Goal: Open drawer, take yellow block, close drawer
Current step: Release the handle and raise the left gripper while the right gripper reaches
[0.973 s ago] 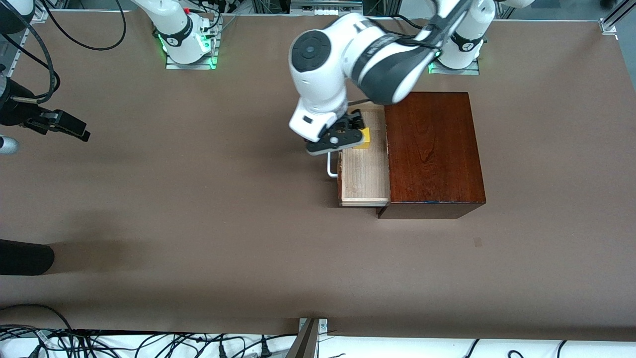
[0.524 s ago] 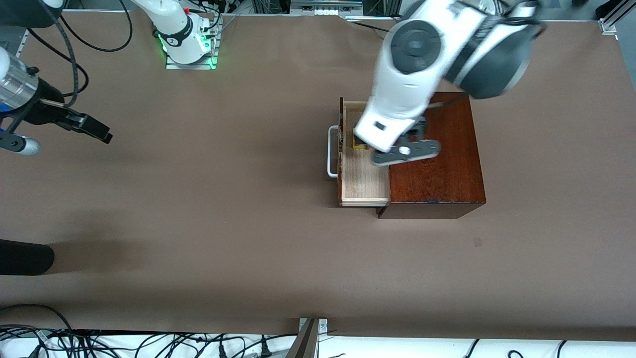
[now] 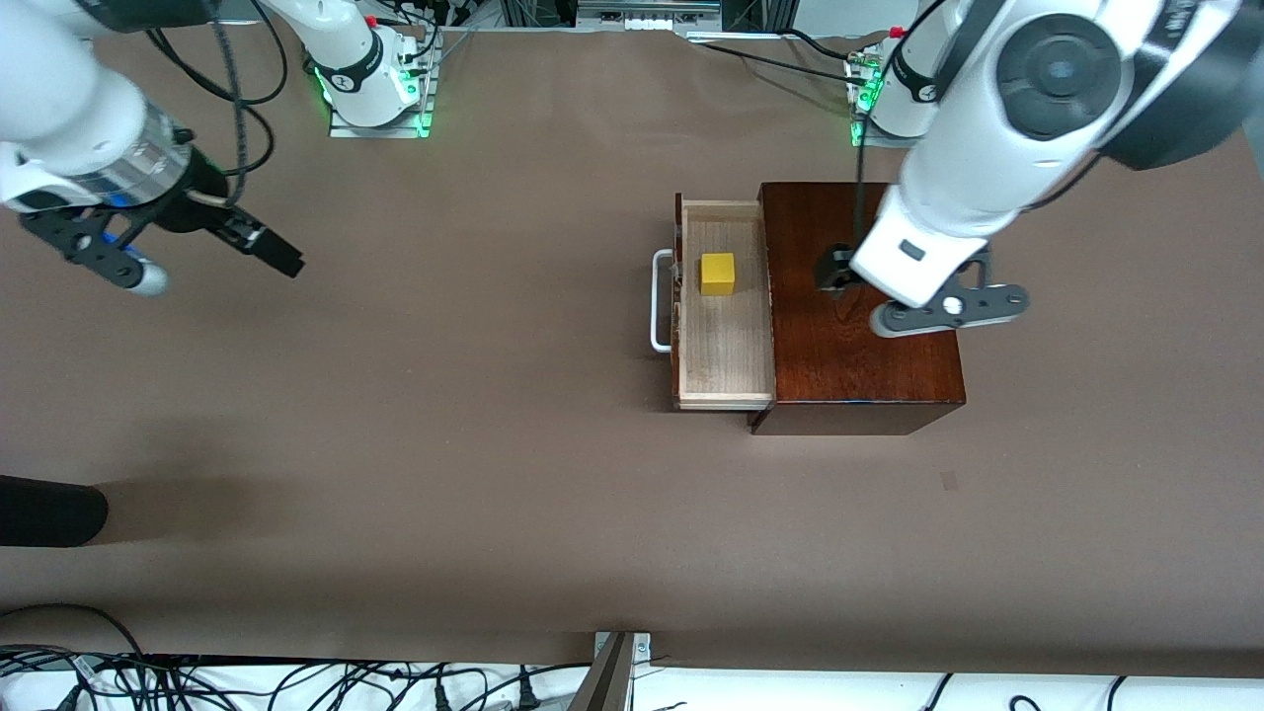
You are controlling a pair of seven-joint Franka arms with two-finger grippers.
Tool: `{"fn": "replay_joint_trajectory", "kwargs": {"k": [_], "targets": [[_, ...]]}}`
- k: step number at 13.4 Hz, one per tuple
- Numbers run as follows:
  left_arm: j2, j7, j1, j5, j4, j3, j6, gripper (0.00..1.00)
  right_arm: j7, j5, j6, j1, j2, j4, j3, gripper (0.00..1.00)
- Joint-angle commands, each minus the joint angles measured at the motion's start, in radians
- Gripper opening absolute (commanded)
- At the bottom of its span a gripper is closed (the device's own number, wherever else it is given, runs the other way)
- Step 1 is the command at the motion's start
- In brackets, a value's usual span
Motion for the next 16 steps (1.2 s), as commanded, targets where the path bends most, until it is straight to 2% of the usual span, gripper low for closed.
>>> {"fn": "replay_joint_trajectory", "kwargs": {"k": [1, 5, 6, 11, 14, 16], "targets": [[-0.090, 0.140, 0.114, -0.049, -0.097, -0.010, 0.007, 1.00, 0.194, 0.003, -0.007, -0.005, -0.009, -0.004, 0.088, 1.00], [-0.134, 0.246, 0.214, -0.049, -0.152, -0.010, 0.010, 1.00, 0.510, 0.010, 0.018, 0.002, 0.017, -0.006, 0.217, 1.00], [-0.151, 0.255, 0.220, -0.049, -0.176, -0.010, 0.013, 1.00, 0.590, 0.015, 0.036, 0.018, 0.023, -0.006, 0.230, 1.00], [-0.199, 0.263, 0.243, -0.049, -0.265, -0.010, 0.048, 1.00, 1.022, 0.012, 0.157, 0.199, 0.098, -0.004, 0.230, 1.00], [-0.261, 0.269, 0.254, -0.049, -0.386, -0.010, 0.128, 1.00, 1.236, 0.000, 0.234, 0.291, 0.144, 0.000, 0.228, 1.00], [-0.301, 0.338, 0.287, -0.065, -0.463, -0.008, 0.194, 1.00, 1.343, -0.005, 0.289, 0.346, 0.176, 0.002, 0.228, 1.00]]}}
